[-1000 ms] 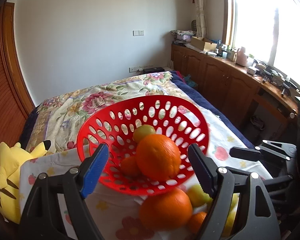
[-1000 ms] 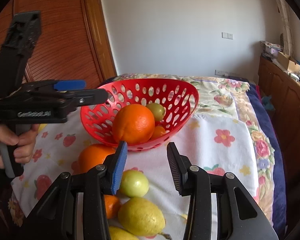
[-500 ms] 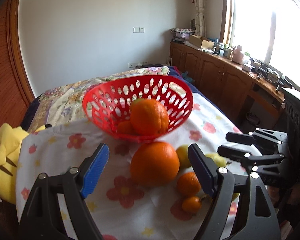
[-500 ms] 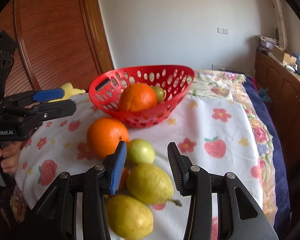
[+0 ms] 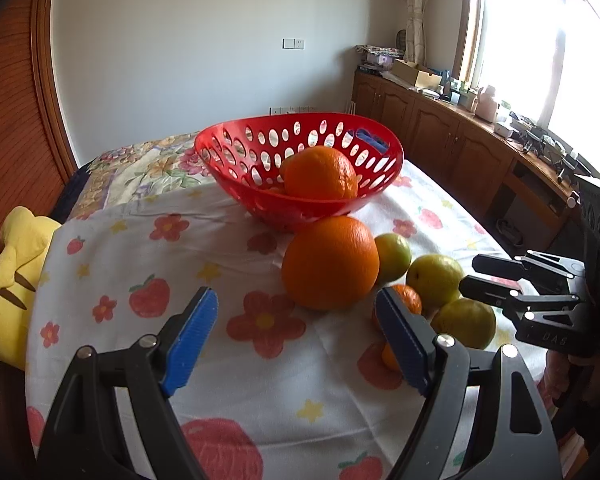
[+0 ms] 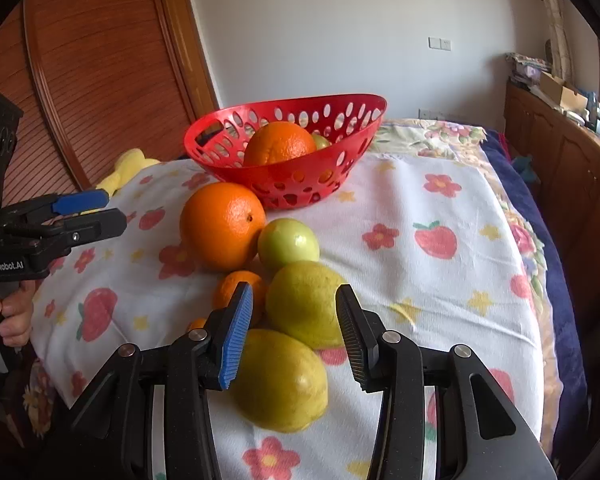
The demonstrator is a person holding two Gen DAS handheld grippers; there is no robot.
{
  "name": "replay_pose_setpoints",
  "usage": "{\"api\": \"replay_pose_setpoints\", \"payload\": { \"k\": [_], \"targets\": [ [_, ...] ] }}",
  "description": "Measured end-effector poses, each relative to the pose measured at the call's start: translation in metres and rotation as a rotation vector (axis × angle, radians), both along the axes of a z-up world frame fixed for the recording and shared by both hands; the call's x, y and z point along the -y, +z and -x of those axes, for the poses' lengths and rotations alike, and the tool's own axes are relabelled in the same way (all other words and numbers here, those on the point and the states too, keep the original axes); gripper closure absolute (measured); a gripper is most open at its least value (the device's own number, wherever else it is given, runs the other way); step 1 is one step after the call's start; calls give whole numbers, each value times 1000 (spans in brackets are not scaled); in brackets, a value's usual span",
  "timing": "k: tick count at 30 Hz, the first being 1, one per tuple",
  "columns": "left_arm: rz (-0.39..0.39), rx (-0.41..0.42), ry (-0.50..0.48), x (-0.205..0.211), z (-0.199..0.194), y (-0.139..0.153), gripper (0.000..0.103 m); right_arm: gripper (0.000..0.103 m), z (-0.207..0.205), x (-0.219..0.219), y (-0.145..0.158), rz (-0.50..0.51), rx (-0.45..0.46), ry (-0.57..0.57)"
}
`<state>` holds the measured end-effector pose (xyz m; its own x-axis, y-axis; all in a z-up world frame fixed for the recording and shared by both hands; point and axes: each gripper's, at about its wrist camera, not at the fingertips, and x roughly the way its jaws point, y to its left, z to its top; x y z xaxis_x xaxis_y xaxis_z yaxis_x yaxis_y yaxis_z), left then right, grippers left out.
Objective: Organize fruits
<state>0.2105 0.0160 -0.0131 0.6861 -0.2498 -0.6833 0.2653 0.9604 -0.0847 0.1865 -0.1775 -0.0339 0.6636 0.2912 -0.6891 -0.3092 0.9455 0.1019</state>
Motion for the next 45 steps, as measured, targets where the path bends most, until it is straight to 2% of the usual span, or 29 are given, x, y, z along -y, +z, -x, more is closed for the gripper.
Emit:
{"api": "replay_pose_setpoints", "payload": {
  "k": [13,21,31,39,45],
  "targets": [
    [25,-40,-10,1,22,-25,22,53,20,5,-7,-7,-18,-29],
    [35,-51,-34,9,29,-33,22,50,25,0,-8,-6,-24,-17],
    [43,-60,-38,12,33,-40,22,43,33,-6,-18,-76,-59,0],
    [52,-65,-33,13,33,-45,22,36,34,-15,-25,-76,-78,14],
    [59,-70,-39,21,30,-48,22,34,36,-17,-31,-90,-98,15]
  ]
}}
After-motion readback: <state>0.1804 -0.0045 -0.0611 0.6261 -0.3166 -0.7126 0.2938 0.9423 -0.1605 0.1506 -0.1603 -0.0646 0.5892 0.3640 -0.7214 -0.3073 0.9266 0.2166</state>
